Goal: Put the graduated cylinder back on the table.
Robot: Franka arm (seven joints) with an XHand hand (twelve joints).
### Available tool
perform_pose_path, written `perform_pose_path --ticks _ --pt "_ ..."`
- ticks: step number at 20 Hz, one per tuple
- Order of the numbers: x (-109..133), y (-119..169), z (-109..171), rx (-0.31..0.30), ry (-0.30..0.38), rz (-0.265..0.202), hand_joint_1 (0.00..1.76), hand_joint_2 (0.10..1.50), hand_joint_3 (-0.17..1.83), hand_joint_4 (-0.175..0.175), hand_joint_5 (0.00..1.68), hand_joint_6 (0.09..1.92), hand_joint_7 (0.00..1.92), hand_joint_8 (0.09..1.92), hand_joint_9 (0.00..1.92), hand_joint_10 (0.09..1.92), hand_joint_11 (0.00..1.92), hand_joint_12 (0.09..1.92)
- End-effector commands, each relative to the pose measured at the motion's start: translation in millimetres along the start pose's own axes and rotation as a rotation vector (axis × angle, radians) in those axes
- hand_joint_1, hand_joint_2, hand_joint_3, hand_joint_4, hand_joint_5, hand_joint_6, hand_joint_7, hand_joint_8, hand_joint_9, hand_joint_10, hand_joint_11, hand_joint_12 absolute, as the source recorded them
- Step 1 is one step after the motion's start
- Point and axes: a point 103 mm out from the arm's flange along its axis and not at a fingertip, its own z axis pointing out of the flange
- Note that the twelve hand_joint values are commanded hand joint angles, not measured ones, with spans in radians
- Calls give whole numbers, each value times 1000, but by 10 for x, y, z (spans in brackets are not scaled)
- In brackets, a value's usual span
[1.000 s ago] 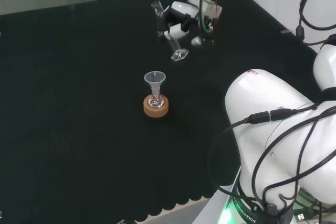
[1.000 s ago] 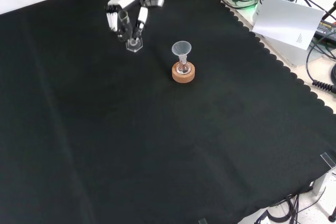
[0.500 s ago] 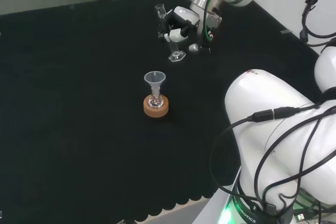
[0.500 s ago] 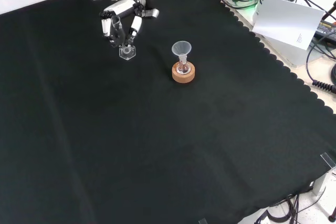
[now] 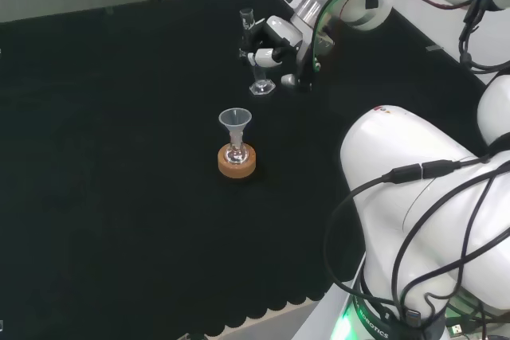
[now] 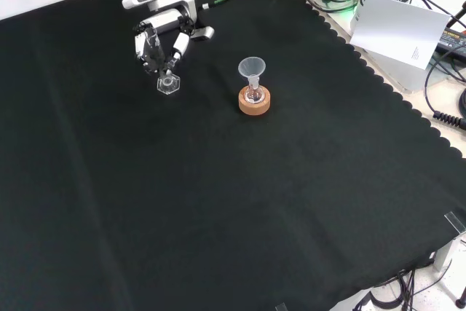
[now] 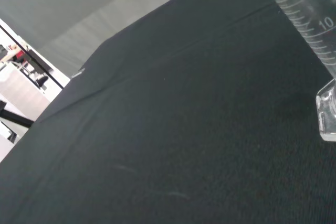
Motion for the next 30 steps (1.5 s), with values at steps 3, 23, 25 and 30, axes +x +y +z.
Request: perform_pose_path --ticks 3,23,25,30 --pt "-140 120 159 -57 13 1 1270 1085 3 -175 1029 929 1057 909 1437 87 1163 762" --pt "-278 181 347 -89 58 22 1265 1098 3 -175 1002 970 1028 954 1416 87 1145 789" --pt "-286 171 365 -84 63 20 1263 1102 3 -175 994 982 1019 967 1407 87 1138 794" --pt "-297 144 391 -70 62 15 1258 1114 4 -175 969 1020 990 1011 1381 87 1113 815"
